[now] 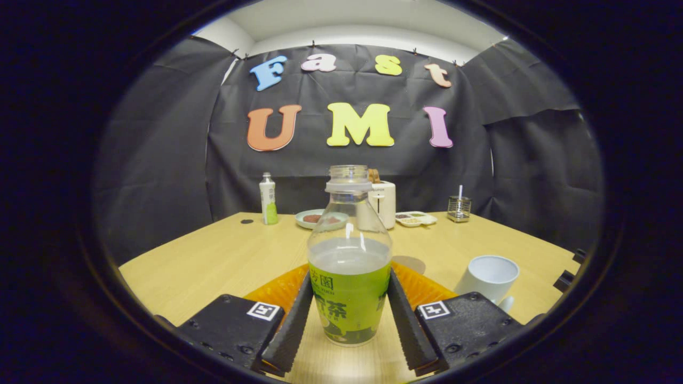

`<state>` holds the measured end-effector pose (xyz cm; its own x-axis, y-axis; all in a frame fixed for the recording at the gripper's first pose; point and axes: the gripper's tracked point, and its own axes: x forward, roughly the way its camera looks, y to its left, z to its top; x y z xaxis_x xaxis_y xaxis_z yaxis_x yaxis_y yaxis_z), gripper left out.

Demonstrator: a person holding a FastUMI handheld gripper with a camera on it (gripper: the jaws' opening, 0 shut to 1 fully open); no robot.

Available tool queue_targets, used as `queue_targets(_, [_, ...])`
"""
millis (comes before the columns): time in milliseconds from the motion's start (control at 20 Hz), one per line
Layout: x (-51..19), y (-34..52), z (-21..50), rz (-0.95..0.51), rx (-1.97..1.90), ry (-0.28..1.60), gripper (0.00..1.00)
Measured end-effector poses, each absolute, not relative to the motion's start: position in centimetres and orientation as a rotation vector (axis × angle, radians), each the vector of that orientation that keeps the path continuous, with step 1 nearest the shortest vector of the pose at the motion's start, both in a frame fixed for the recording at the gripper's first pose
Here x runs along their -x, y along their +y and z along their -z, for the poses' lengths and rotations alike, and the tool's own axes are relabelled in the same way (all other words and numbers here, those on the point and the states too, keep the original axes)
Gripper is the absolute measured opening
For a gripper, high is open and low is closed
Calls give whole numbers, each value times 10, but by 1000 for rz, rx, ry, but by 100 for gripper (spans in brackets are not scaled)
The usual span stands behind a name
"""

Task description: Take the bottle from table, then pour the juice into the cup, finally place the bottle on the coaster

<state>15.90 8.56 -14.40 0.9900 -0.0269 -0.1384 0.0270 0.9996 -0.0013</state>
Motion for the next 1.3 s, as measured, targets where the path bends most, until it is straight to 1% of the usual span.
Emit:
queue_targets(150, [-152,85,131,22,-56,134,79])
queue_targets(600, [-134,102,68,-142,-399,93,79])
queue_targets(950, [-134,104,60,-229,-681,158,78])
queue_targets(1300, [-135,82,63,-241,-1013,185,78])
